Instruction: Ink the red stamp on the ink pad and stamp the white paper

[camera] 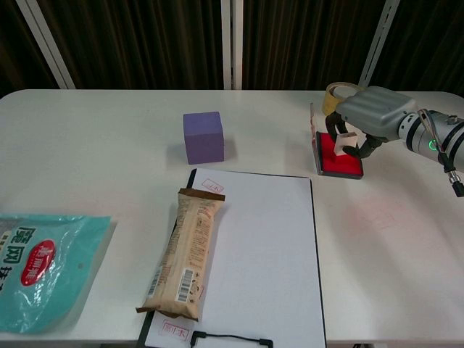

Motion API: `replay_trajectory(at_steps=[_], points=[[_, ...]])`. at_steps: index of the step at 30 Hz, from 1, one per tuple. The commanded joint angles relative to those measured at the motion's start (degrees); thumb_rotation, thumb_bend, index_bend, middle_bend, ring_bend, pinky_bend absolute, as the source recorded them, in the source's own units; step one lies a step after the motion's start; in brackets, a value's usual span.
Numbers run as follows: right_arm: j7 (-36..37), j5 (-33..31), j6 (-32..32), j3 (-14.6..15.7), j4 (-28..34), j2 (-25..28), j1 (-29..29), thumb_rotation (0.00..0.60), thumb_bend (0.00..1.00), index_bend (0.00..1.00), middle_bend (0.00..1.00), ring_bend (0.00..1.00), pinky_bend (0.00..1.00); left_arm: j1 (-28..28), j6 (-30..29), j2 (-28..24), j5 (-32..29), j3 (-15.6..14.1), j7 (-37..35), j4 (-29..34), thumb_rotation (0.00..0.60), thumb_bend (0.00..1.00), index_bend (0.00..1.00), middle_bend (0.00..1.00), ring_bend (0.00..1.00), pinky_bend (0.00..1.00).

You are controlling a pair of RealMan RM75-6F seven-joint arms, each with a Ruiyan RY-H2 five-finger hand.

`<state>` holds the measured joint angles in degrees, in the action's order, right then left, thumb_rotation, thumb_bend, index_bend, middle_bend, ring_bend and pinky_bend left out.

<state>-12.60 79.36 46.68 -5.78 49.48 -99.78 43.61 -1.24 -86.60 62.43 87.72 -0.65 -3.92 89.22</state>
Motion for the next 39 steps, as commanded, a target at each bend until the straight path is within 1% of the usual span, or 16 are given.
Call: replay_trajectory(at_steps=[1, 16, 19, 22, 23, 25, 29, 32, 35, 39], points=[[0.0, -0.1, 0.0, 0.1, -0.3, -0.2, -0.1, 0.6, 0.49, 0.99, 0.87, 0.91, 0.97, 0.0, 0.0, 0.0, 0.0, 0.0, 0.0, -0.1, 0.6, 0.0, 0.16, 0.15, 0.12, 0.25], [-0.1, -0.1, 0.7, 0.3, -1.0, -0.5, -0.3, 0.6, 0.49, 1.0, 0.88, 0.91, 0.97, 0.0, -0.2, -0.3, 0.2, 0.2, 0.2, 0.3, 0.6, 0.0, 0.16, 0.15, 0.12, 0.25], [0.6, 0.1, 1.6, 0.0, -0.8, -0.3, -0.3, 0.6, 0.49, 1.0, 0.88, 0.91, 0.97, 0.0, -0.2, -0.4, 0.2, 0.2, 0.2, 0.4, 0.6, 0.0, 0.16, 0.15, 0.12, 0.25], [1.4, 0.9, 4.0, -0.6, 1.0, 1.2, -0.4, 0.6, 0.49, 1.0, 0.88, 0.91, 0.97, -0.1, -0.1, -0.4, 0.2, 0.3, 0.2, 0.5, 0.6, 0.0, 0.16, 0.15, 0.12, 0.25], [1.6, 1.2, 5.1, -0.8, 2.1, 1.9, -0.6, 0.6, 0.49, 1.0, 0.88, 0.91, 0.97, -0.1, -0.1, -0.5, 0.2, 0.3, 0.1, 0.5, 0.6, 0.0, 0.16, 0.15, 0.12, 0.25], [2.1, 1.3, 7.3, -1.6, 6.0, 4.8, -1.2, 0.6, 0.49, 1.0, 0.88, 0.91, 0.97, -0.2, -0.2, -0.5, 0.3, 0.4, 0.0, 0.6, 0.6, 0.0, 0.16, 0.15, 0.12, 0.25], [0.3, 1.5, 11.6, -2.8, 14.2, 10.5, -2.8, 0.6, 0.49, 1.0, 0.88, 0.91, 0.97, -0.3, 0.0, -0.1, 0.5, 0.3, -0.2, 0.4, 0.6, 0.0, 0.16, 0.15, 0.12, 0.25], [-0.7, 1.5, 14.3, -3.3, 19.6, 13.4, -4.1, 0.6, 0.49, 1.0, 0.88, 0.92, 0.97, -0.4, 0.0, 0.2, 0.9, 0.2, -0.2, 0.4, 0.6, 0.0, 0.16, 0.15, 0.12, 0.25], [-1.8, 2.1, 16.7, -3.3, 24.1, 15.6, -5.3, 0.6, 0.49, 1.0, 0.89, 0.92, 0.97, -0.2, -0.4, 0.2, 1.2, 0.1, -0.1, 0.6, 0.6, 0.0, 0.16, 0.15, 0.12, 0.25], [-2.8, 3.2, 18.8, -3.2, 28.8, 17.2, -6.0, 0.6, 0.49, 1.0, 0.89, 0.92, 0.97, 0.1, -1.1, -0.1, 1.4, 0.0, 0.0, 0.8, 0.6, 0.0, 0.16, 0.15, 0.12, 0.25]])
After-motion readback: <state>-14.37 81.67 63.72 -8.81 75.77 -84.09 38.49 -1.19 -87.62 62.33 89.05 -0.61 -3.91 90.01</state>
